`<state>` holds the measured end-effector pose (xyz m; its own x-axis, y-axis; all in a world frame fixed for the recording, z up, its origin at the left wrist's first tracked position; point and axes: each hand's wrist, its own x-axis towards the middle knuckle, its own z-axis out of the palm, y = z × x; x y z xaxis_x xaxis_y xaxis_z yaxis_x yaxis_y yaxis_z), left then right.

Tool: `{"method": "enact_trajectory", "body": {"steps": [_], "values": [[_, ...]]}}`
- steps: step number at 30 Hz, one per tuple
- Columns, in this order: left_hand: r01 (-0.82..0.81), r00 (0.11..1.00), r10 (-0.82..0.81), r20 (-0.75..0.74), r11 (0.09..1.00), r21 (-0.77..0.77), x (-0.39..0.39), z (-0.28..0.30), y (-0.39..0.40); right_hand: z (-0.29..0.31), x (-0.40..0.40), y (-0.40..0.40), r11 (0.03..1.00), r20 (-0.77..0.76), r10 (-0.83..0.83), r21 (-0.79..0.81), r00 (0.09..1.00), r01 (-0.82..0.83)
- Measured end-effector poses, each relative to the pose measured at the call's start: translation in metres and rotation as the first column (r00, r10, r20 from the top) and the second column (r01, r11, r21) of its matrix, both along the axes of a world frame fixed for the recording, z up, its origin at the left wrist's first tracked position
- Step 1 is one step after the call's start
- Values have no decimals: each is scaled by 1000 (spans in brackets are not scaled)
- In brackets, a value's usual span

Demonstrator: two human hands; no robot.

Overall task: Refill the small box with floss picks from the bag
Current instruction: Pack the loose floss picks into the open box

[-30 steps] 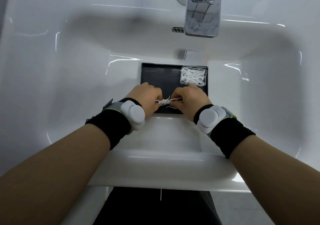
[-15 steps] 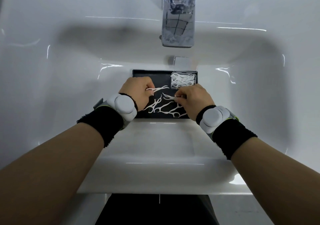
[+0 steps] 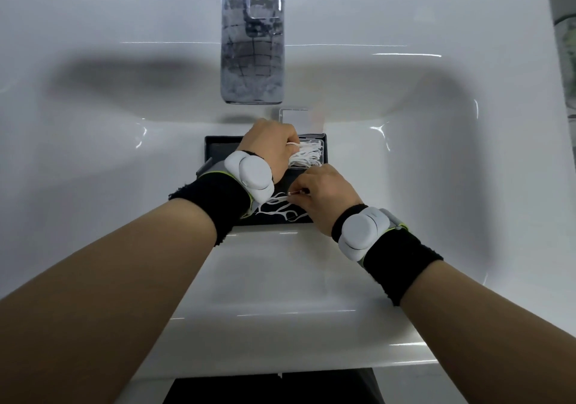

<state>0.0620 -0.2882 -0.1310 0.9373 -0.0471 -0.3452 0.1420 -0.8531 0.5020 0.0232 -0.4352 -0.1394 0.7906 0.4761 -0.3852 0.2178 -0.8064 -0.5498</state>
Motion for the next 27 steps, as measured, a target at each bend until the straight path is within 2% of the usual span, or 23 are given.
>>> {"method": "enact_trajectory", "body": {"steps": [5, 8, 12, 16, 19, 22, 25, 27], "values": [[-29, 999, 29, 14, 999, -26, 0, -2, 1, 1, 2, -4, 999, -20, -14, 36, 1000, 14], [-60, 997, 61, 48, 998, -23, -2, 0, 9, 7, 9, -6, 990, -32, -107, 88, 994, 109], [-126, 991, 127, 42, 992, -32, -6, 3, 19, 13, 29, -9, 974, 32, -208, 95, 978, 204], [-209, 977, 205, -52, 975, -81, -11, 4, 22, 12, 51, -5, 982, 54, -185, 39, 981, 183], [-216, 976, 211, -59, 972, -90, -13, 1, 20, 8, 58, 2, 990, 41, -140, 5, 989, 140], [-216, 976, 213, -47, 970, -106, -13, -1, 19, 6, 59, 3, 990, 58, -137, 38, 989, 135], [-217, 976, 214, -35, 970, -106, -14, -2, 19, 3, 56, -9, 976, 133, -216, 28, 967, 214], [-192, 981, 191, -22, 977, -95, -14, -2, 18, 1, 53, -19, 950, 128, -313, 41, 941, 310]]}}
